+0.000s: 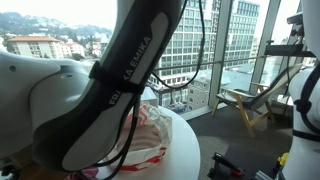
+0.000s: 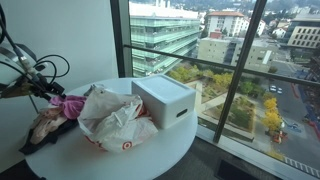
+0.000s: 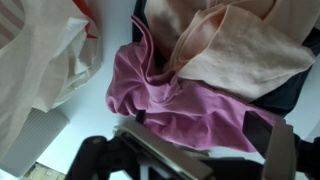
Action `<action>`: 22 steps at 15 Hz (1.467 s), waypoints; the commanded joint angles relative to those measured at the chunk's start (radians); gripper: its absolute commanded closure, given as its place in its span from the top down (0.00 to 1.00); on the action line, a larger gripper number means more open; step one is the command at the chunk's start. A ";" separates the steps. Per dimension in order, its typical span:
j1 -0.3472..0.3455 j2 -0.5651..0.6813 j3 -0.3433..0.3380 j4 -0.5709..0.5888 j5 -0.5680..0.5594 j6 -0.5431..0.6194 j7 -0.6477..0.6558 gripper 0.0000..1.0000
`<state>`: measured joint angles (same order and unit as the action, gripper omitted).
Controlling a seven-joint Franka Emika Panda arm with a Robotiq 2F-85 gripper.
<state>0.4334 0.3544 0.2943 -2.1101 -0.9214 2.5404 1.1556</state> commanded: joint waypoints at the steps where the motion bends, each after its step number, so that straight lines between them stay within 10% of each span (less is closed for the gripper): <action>1: 0.046 0.117 -0.037 0.124 0.000 0.001 0.009 1.00; 10: 0.179 0.235 -0.169 0.243 -0.161 -0.016 0.207 1.00; 20: 0.158 0.303 -0.160 0.277 -0.214 -0.137 0.310 1.00; 22: 0.149 0.309 -0.154 0.279 -0.211 -0.150 0.303 0.74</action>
<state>0.5908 0.6396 0.1345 -1.8658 -1.1220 2.4222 1.4406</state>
